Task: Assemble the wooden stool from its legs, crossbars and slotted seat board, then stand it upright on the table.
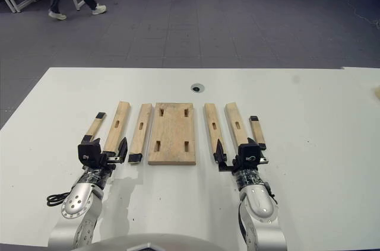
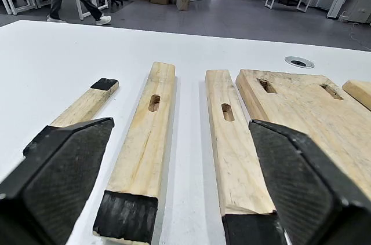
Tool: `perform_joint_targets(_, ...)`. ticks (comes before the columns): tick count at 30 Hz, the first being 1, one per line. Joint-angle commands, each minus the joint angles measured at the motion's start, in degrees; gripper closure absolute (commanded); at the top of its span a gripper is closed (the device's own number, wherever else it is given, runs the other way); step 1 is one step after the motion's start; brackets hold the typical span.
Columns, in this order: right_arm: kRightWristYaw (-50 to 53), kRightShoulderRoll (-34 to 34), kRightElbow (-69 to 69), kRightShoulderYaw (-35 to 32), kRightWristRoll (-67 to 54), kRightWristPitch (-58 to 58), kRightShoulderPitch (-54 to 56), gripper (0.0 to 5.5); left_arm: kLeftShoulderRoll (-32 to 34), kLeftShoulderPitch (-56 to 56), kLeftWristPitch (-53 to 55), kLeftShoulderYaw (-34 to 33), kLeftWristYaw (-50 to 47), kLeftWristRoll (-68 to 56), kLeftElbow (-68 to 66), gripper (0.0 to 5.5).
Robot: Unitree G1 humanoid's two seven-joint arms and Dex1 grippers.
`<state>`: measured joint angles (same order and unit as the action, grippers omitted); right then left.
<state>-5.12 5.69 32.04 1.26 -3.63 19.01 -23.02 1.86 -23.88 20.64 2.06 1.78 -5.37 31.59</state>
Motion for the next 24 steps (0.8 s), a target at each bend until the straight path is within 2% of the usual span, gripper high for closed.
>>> perform_joint_targets(1,0.2,0.3,0.2,-0.1,0.3,1.4,0.6,0.73,0.4,0.8,1.2,0.2,-0.1,0.4,0.2,1.17)
perform_joint_targets(3,0.5,-0.1,0.2,-0.1,0.2,1.4,0.6,0.73,0.6,0.9,1.1,0.0,0.1,0.4,0.0,1.17)
perform_joint_targets(5,0.5,-0.2,0.3,0.0,0.0,1.4,0.4,1.09,0.9,1.2,1.0,0.0,0.2,0.4,-0.2,1.21)
perform_joint_targets(10,0.8,0.0,0.5,-0.1,0.2,1.6,0.6,1.09,1.1,1.3,0.4,0.3,0.4,0.5,-0.6,1.21)
perform_joint_targets(11,0.7,0.0,0.5,-0.1,0.2,1.7,0.7,1.13,1.1,1.2,0.2,0.4,0.4,0.5,-0.7,1.39)
perform_joint_targets(24,0.1,0.5,0.2,0.6,0.4,1.7,-0.1,1.13,1.5,-0.5,-1.1,1.7,1.0,1.0,-1.5,1.39)
